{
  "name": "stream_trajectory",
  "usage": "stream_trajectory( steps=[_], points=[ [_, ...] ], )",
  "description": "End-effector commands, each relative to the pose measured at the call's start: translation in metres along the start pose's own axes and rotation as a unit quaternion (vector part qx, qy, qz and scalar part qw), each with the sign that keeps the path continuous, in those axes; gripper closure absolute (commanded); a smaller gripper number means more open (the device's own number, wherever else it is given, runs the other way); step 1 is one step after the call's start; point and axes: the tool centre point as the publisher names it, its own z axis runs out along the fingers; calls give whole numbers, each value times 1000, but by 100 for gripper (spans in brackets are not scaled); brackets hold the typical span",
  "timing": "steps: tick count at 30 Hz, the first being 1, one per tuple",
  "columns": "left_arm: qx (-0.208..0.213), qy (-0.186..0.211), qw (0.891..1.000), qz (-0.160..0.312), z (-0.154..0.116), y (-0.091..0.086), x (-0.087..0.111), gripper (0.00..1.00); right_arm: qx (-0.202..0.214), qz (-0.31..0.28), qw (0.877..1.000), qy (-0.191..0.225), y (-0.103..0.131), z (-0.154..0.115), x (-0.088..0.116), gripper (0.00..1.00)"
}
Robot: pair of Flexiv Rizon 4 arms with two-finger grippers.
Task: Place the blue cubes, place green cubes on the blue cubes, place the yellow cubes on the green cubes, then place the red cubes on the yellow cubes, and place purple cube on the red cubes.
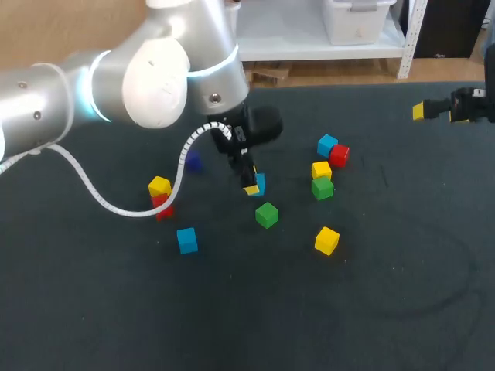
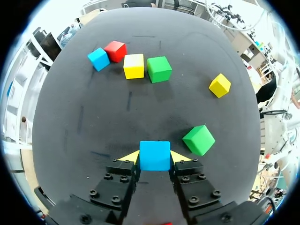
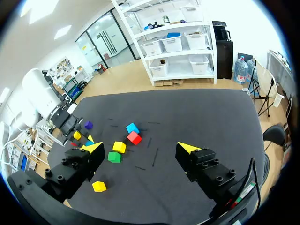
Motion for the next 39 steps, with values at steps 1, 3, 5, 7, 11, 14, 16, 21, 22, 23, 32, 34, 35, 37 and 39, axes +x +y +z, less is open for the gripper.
stream_trajectory(
  steps=[1, 3, 5, 7, 11, 14, 16, 21, 22, 23, 32, 34, 35, 37, 39],
  points=[
    [-2, -9, 1000, -2, 5, -2, 7, 100, 1, 0, 1000, 0, 1, 0, 0, 0],
    [-3, -17, 1000, -2, 6, -2, 7, 100, 1, 0, 1000, 0, 1, 0, 0, 0],
    [-4, -20, 1000, -1, 6, -2, 8, 100, 1, 0, 1000, 0, 1, 0, 0, 0],
    [-5, -25, 1000, 0, 6, -1, 8, 100, 1, 0, 1000, 0, 1, 0, 0, 0],
    [-6, -36, 999, 0, 6, 1, 9, 100, 1, 0, 1000, 0, 1, 0, 0, 0],
    [-7, -41, 999, 0, 6, 2, 9, 100, 1, 0, 1000, 0, 1, 0, 0, 0],
    [-6, -43, 999, 0, 6, 2, 9, 100, 1, 0, 1000, 0, 1, 0, 0, 0],
    [-4, -42, 999, 2, 7, 4, 8, 100, 1, 0, 1000, 0, 1, 0, 0, 0],
    [-4, -41, 999, 3, 7, 4, 8, 100, 1, 0, 1000, 0, 1, 0, 0, 0],
    [-4, -40, 999, 4, 7, 4, 8, 100, 1, 0, 1000, 0, 1, 0, 0, 0],
    [-1, -41, 999, 7, 6, 8, 7, 100, 1, 0, 1000, 0, 1, 0, 0, 0],
    [-1, -42, 999, 6, 6, 9, 6, 100, 1, 0, 1000, 0, 1, 0, 0, 0],
    [-1, -42, 999, 7, 6, 9, 6, 100, 1, 0, 1000, 0, 1, 0, 0, 0],
    [-1, -42, 999, 8, 7, 9, 5, 100, 1, 0, 1000, 0, 1, 0, 0, 0],
    [0, -42, 999, 7, 7, 10, 5, 100, 1, 0, 1000, 0, 1, 0, 0, 0]
  ],
)
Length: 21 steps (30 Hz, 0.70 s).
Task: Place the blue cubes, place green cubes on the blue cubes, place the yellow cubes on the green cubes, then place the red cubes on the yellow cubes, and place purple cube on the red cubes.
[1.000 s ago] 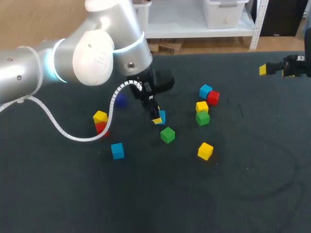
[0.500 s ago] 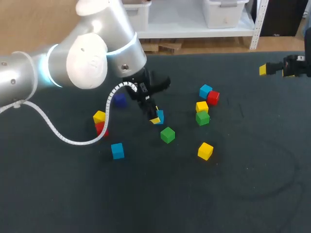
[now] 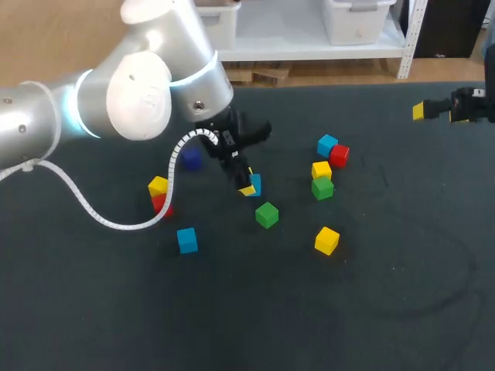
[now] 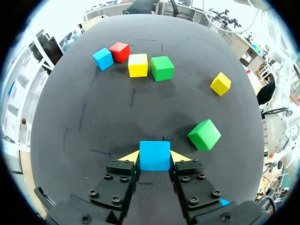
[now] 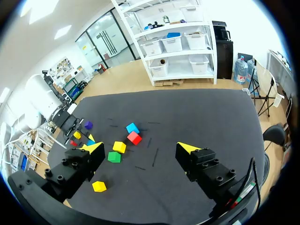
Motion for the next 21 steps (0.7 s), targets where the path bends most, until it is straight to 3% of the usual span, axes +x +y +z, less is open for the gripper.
stream_trajectory(
  steps=[1, 14, 17, 21],
  points=[
    [4, 0, 1000, 0, 2, 3, -2, 100, 1, 0, 1000, 0, 1, 0, 0, 0],
    [12, 3, 1000, -1, 6, 3, -2, 100, 1, 0, 1000, 0, 1, 0, 0, 0],
    [14, 4, 1000, -2, 7, 3, -1, 78, 1, 0, 1000, 0, 1, 0, 0, 0],
    [15, 7, 1000, -2, 7, 3, -1, 59, 1, 0, 1000, 0, 1, 0, 0, 0]
  ],
)
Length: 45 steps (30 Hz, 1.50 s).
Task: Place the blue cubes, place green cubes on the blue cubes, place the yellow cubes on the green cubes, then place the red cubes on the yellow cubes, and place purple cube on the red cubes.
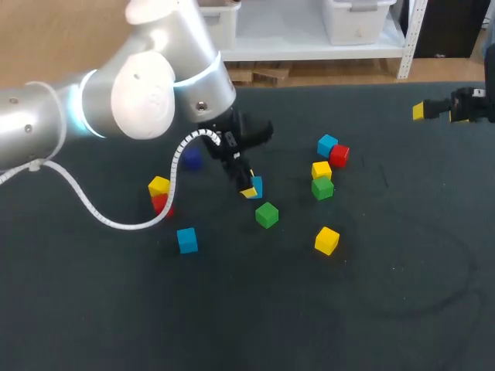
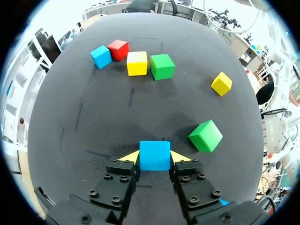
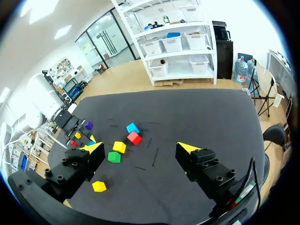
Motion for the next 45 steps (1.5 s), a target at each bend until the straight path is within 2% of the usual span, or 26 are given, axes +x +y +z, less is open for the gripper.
stream_trajectory(
  steps=[1, 12, 14, 17, 19, 21, 27, 32, 39, 45],
  points=[
    [4, 3, 1000, 1, 0, 4, -1, 58, 1, 0, 1000, 0, 1, 0, 0, 0],
    [4, 4, 1000, 3, 0, 4, -1, 55, 1, 0, 1000, 0, 1, 0, 0, 0],
    [4, 3, 1000, 3, 0, 4, -1, 51, 1, 0, 1000, 0, 1, 0, 0, 0],
    [3, 2, 1000, 5, -2, 4, -2, 30, 1, 0, 1000, 0, 1, 0, 0, 0],
    [4, 2, 1000, 7, -4, 3, -3, 9, 1, 0, 1000, 0, 1, 0, 0, 0],
    [4, 2, 1000, 10, -6, 1, -3, 0, 1, 0, 1000, 0, 1, 0, 0, 0],
    [-1, -3, 1000, 13, -22, -5, -1, 0, 1, 0, 1000, 0, 1, 0, 0, 0],
    [-28, 1, 1000, 9, -50, -13, 4, 0, 1, 0, 1000, 0, 1, 0, 0, 0],
    [-49, 0, 999, -23, -75, -38, 26, 0, 1, 0, 1000, 0, 1, 0, 0, 0],
    [-57, -4, 997, -57, -82, -64, 47, 0, 1, 0, 1000, 0, 1, 0, 0, 0]
  ],
)
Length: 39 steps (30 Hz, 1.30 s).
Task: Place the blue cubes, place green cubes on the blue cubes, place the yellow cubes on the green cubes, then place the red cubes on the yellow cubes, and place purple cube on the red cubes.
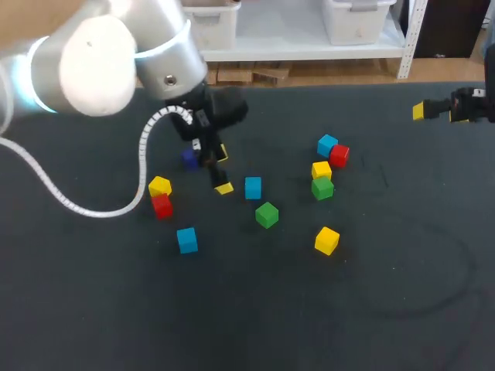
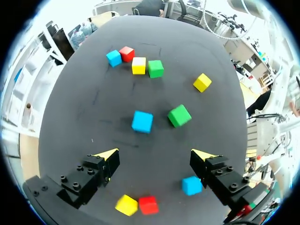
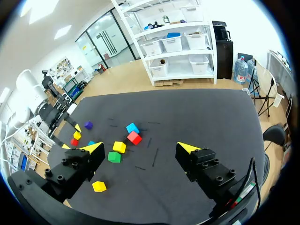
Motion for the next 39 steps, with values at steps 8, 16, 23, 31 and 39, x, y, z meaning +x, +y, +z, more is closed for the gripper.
stream_trajectory(
  steps=[8, 16, 23, 31, 39],
  points=[
    [-42, -14, 999, -19, -1, -61, 43, 0, 1, 0, 1000, 0, 1, 0, 0, 0],
    [-48, -14, 998, -40, 5, -81, 64, 0, 1, 0, 1000, 0, 1, 0, 0, 0],
    [-46, -16, 998, -45, 14, -92, 77, 0, 1, 0, 1000, 0, 1, 0, 0, 0],
    [-34, -12, 998, -44, 30, -89, 90, 0, 1, 0, 1000, 0, 1, 0, 0, 0],
    [-29, -6, 999, -35, 38, -78, 92, 0, 1, 0, 1000, 0, 1, 0, 0, 0]
  ],
)
